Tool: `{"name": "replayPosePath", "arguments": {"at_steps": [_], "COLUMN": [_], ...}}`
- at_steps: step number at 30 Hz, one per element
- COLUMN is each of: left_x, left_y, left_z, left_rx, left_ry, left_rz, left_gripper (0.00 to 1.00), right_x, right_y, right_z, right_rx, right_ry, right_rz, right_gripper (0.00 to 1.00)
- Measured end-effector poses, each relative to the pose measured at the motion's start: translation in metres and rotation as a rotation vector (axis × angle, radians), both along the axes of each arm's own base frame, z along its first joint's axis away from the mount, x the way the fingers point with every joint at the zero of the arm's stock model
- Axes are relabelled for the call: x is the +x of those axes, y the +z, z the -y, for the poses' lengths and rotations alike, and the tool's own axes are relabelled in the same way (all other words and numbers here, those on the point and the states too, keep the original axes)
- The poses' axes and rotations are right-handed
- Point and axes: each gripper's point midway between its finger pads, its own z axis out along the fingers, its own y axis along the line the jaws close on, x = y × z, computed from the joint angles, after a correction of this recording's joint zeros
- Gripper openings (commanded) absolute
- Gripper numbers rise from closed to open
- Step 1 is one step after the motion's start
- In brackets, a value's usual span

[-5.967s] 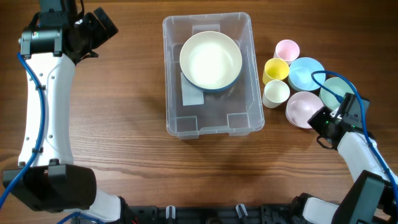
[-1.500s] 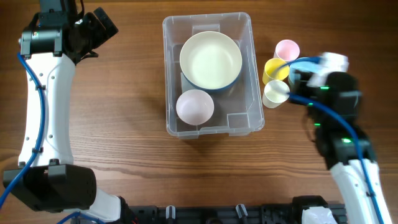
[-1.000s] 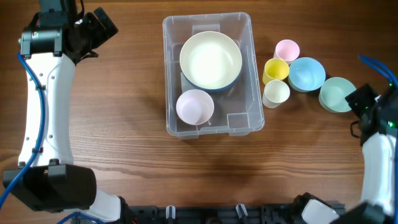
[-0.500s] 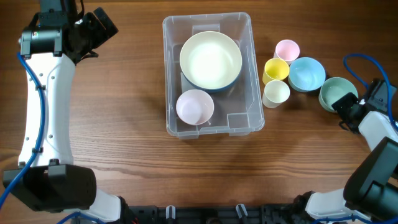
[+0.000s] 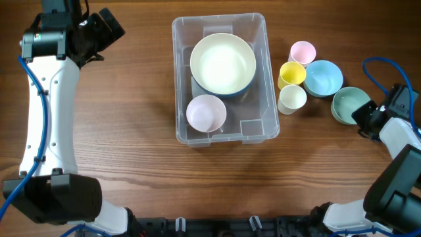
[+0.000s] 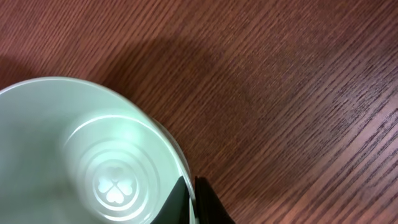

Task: Pack container
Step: 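Move the right gripper to the mint green bowl rim and grasp, then lift the mint green bowl and place it onto the pink bowl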

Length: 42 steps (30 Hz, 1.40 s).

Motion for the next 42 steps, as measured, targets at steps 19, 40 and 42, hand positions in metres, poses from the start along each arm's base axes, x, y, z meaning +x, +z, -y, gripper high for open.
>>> {"name": "replayPosePath", "arguments": {"at_steps": [19,40,42], "left_x": [0.0,0.0,0.0], "left_y": [0.0,0.0,0.0], "left_z": [0.0,0.0,0.0], "left_rx": [0.0,0.0,0.0], "left_ry": [0.0,0.0,0.0], "left_rz": [0.0,0.0,0.0], "left_gripper": [1.0,1.0,1.0], "right_x": [0.02,0.006,0.007], "right_y": [0.183,0.185,0.17], "right_z": [-0.065,-0.387,-0.402], "right_rx": [-0.05,0.028,0.023], "right_ry": [0.247,1.299,1.331], "right_rz": [0.524,0.586,0.557], "right_gripper": [0.04,0.04,0.04]}}
